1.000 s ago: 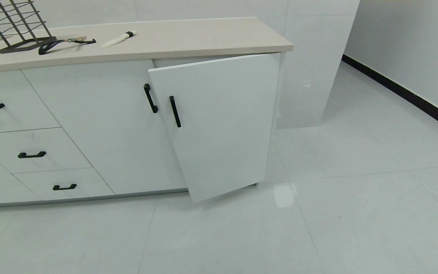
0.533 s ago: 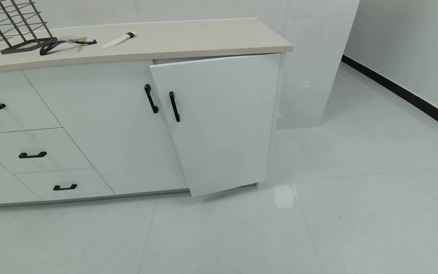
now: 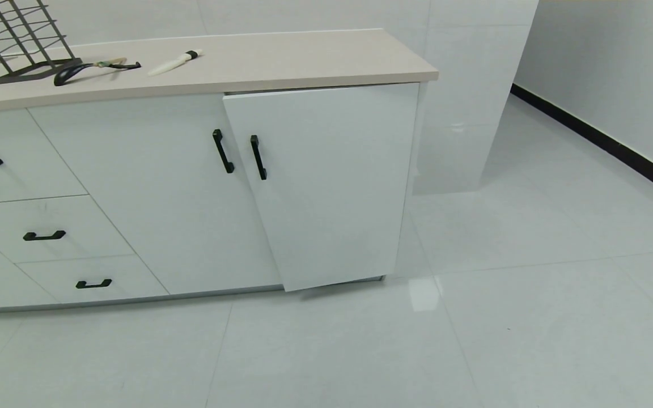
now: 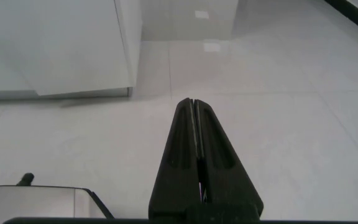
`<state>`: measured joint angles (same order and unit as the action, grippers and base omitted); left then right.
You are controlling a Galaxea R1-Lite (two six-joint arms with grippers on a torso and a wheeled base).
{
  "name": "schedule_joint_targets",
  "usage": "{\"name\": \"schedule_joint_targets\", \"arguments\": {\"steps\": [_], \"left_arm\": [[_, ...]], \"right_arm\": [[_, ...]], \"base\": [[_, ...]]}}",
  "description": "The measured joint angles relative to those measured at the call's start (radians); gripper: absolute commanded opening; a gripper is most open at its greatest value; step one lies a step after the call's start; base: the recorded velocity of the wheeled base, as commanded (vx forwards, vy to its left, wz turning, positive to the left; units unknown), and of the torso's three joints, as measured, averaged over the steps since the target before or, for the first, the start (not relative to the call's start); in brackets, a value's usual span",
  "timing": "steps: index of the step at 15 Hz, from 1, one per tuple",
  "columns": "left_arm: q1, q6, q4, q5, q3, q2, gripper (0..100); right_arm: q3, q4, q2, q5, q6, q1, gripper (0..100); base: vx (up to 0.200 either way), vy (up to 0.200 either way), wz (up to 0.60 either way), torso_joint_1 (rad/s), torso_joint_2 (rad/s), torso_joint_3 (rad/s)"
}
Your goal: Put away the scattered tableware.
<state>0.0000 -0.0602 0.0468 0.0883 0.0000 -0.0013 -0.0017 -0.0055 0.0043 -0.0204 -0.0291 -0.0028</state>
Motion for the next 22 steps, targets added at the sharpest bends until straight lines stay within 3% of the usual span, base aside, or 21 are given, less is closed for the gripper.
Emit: {"name": "schedule_joint_targets", "arguments": {"steps": [2,22], "left_arm": [[0.0,-0.001,0.0,0.0,0.0,0.0,100],[0.0,0.0,0.0,-0.001,0.0,0.0,100]], "right_arm": [[0.0,0.001,-0.004,-0.004,-0.005,0.0,0],[0.0,0.006,-0.007,0.0,0.003,0.0,0]], "base": [[0.2,0.2,0.0,0.005,0.0,0.005],[0.0,0.2,0.0,0.004,0.0,0.002]]}}
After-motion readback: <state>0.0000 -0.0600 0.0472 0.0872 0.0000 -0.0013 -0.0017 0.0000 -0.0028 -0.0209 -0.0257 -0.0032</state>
